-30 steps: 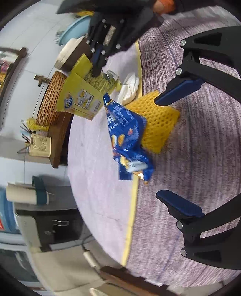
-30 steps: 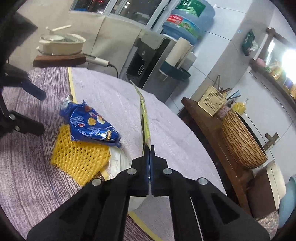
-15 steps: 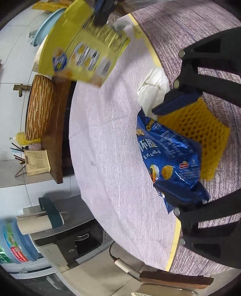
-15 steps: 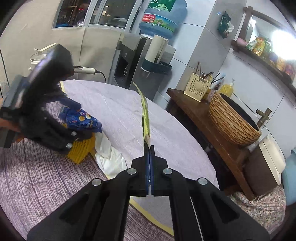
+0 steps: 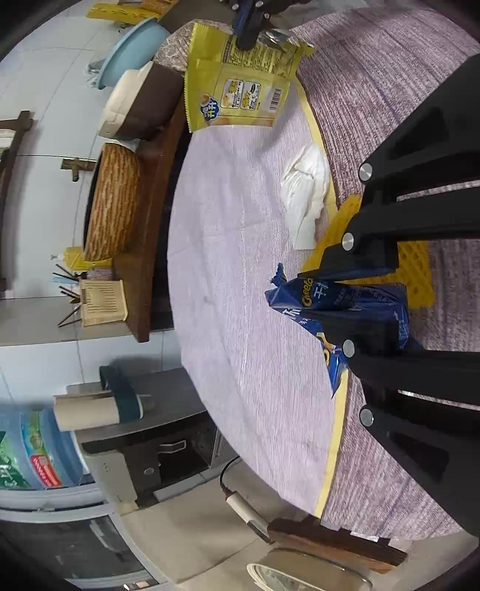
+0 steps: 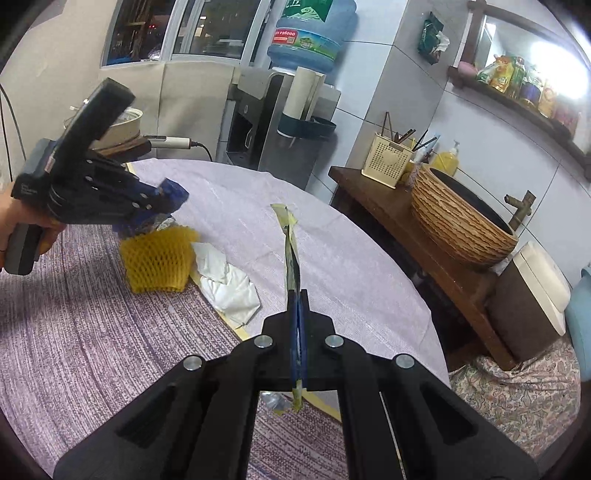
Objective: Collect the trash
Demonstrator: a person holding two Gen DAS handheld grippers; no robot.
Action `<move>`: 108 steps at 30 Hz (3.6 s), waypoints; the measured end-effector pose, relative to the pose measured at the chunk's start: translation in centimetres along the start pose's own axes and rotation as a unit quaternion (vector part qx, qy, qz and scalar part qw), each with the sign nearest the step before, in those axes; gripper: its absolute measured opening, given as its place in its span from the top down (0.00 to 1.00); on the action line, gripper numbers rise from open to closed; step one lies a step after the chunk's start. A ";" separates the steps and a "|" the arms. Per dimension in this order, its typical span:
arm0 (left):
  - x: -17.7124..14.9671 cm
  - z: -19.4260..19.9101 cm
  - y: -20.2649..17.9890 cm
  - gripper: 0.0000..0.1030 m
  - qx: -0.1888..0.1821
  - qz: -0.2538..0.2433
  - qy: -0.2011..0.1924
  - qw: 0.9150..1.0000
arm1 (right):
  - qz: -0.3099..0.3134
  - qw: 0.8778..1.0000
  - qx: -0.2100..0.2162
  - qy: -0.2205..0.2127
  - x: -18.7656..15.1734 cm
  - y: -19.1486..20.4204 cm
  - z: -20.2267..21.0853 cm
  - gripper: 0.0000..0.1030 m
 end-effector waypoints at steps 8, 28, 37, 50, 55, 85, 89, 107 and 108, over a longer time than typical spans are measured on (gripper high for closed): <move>-0.8 6.6 -2.2 0.86 -0.008 -0.014 -0.047 0.999 | -0.022 1.000 0.009 -0.012 -0.8 0.0 3.6 0.99; -7.1 15.2 -20.3 0.86 -0.157 -0.052 -0.088 0.982 | -0.084 0.996 -0.002 -0.011 -11.7 -2.3 17.4 0.99; -9.4 14.2 -30.4 0.86 -0.240 -0.063 -0.079 0.966 | -0.130 0.991 -0.042 -0.002 -19.5 -6.6 24.0 0.99; -11.2 12.7 -45.3 0.86 -0.341 -0.104 -0.053 0.933 | -0.202 0.966 -0.147 0.065 -32.6 -14.0 28.2 0.99; -12.9 10.9 -48.0 0.86 -0.350 -0.108 -0.034 0.930 | -0.218 0.959 -0.143 0.112 -37.8 -13.6 25.4 0.99; -16.4 4.5 -52.0 0.86 -0.352 -0.130 0.039 0.926 | -0.314 0.920 -0.163 0.166 -47.6 -9.7 20.3 0.31; -17.1 3.6 -52.9 0.86 -0.349 -0.140 0.053 0.925 | -0.311 0.918 -0.191 0.157 -48.0 -10.3 23.2 0.28; -20.2 -0.1 -54.4 0.61 -0.351 -0.145 0.103 0.920 | -0.354 0.887 -0.260 0.147 -50.8 -13.7 29.1 0.24; -20.1 0.0 -54.4 0.57 -0.349 -0.144 0.100 0.921 | -0.353 0.886 -0.262 0.146 -50.8 -13.8 29.2 0.24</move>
Point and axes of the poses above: each gripper's, at about its wrist camera, not at the fingertips, and z roughly against the way its jaws point, y to its left, x to its top, the point moved 7 cm from there along -z, roughly the way its jaws point, and after that the axes turned 11 degrees about -x, right-handed, at the moved point
